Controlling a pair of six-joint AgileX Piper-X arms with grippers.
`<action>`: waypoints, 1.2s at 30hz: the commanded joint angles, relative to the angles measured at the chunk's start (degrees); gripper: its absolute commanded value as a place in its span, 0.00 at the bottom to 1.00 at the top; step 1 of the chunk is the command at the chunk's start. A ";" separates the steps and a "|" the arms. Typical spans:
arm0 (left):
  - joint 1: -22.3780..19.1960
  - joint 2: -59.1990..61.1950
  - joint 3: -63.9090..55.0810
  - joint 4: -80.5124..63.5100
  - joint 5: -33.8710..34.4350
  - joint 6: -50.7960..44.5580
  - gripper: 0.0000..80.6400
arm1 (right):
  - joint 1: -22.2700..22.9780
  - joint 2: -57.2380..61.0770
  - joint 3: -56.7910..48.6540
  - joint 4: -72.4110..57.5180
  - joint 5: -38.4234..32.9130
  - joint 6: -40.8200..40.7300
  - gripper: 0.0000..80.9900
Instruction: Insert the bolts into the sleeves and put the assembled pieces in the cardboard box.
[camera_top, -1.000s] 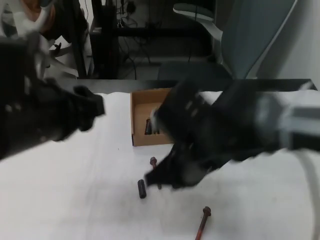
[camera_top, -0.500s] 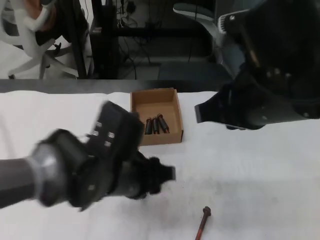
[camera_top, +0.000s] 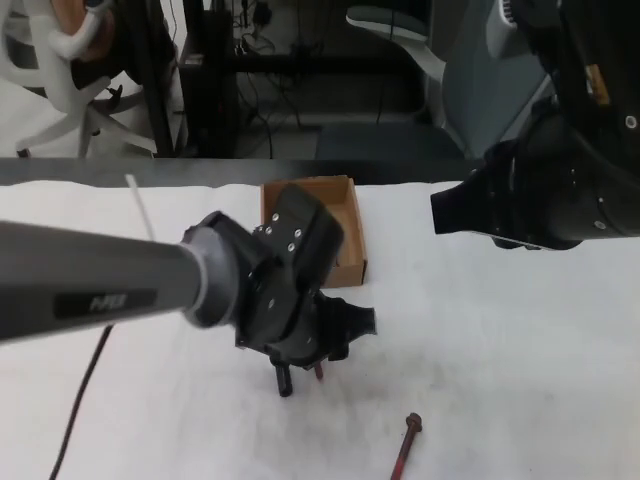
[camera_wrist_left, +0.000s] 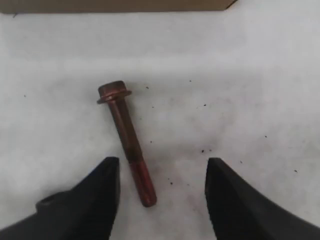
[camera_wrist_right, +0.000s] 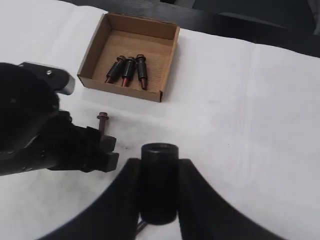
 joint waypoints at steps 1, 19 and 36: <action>0.59 2.69 -3.11 4.11 -0.92 -0.41 0.61 | -0.25 -0.70 -0.33 -0.27 -2.48 -0.53 0.01; 4.32 7.83 -6.58 7.01 5.78 -3.01 0.02 | -0.25 -0.70 -0.33 -5.21 -6.14 -4.42 0.01; 2.20 -15.25 -0.68 -8.48 -2.52 10.14 0.02 | -0.25 -6.12 4.98 -10.10 -1.87 -8.27 0.01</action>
